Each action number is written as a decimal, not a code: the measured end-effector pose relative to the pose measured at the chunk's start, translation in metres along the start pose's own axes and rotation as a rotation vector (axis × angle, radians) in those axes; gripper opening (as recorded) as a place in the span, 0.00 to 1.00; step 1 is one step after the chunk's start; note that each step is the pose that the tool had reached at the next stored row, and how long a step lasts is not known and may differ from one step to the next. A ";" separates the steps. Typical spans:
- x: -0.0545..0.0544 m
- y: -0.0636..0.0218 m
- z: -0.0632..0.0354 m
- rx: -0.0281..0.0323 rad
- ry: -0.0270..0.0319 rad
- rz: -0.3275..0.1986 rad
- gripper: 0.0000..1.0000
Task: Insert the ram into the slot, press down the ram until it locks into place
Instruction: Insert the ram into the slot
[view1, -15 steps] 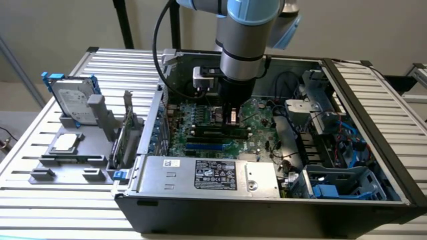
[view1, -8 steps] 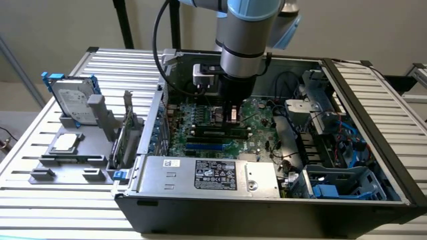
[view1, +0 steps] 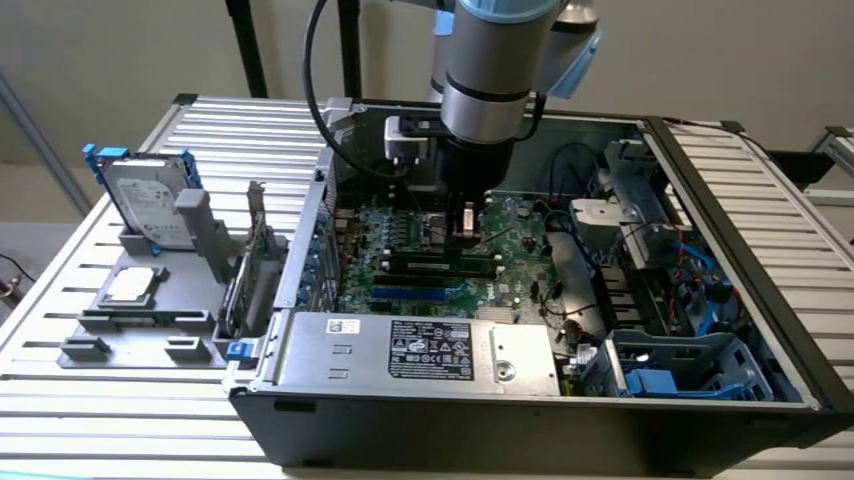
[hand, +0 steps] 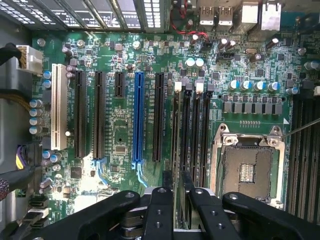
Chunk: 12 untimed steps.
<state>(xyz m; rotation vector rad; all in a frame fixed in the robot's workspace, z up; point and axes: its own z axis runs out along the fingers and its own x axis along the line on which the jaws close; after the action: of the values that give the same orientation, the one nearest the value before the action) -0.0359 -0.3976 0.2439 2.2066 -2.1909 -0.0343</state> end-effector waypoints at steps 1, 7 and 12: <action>0.000 0.0000 0.0000 0.0000 -0.0002 0.000 0.21; 0.000 0.0001 -0.0001 -0.0002 0.0000 0.000 0.21; 0.000 0.0001 -0.0001 -0.0001 0.0000 0.000 0.10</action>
<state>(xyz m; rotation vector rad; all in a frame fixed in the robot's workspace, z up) -0.0359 -0.3977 0.2440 2.2066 -2.1908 -0.0345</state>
